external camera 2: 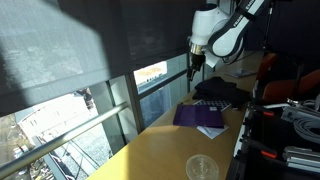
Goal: Close the purple file
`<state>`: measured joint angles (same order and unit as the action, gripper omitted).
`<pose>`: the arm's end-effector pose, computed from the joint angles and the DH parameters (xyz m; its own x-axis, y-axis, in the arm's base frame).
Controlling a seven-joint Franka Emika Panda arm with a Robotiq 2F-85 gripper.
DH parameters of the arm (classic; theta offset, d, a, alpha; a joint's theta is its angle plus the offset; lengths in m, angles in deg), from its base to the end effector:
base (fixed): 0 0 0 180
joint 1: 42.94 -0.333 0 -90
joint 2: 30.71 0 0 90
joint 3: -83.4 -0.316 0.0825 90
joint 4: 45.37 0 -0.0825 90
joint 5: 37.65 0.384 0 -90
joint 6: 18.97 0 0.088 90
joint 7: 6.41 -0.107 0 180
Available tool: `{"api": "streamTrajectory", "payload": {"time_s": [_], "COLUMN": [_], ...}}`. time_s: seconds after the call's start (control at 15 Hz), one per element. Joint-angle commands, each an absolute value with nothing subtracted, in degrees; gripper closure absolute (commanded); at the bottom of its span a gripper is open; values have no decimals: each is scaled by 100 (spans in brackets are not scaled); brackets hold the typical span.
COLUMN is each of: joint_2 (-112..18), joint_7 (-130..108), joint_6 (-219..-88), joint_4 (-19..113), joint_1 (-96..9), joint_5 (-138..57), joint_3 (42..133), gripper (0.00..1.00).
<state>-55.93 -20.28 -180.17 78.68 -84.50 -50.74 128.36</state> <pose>0.5941 -0.0114 0.2777 0.9443 0.0664 0.3224 -0.0567 -0.9320 0.3579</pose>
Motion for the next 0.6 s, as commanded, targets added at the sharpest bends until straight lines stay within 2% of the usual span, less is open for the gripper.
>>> {"api": "streamTrajectory", "payload": {"time_s": [0.0,0.27,0.53], "joint_2": [-4786,-4604,-4239], "joint_7": [-3536,-5351,-6074], "joint_6": [-17642,-17819,-17582], "joint_4": [8479,8698,9020], "joint_1": [-9969,-11710,-13391], "joint_5": [-5885,-7391,-7924], "joint_3": [14334,16124,17509], "gripper": [0,0,0]}}
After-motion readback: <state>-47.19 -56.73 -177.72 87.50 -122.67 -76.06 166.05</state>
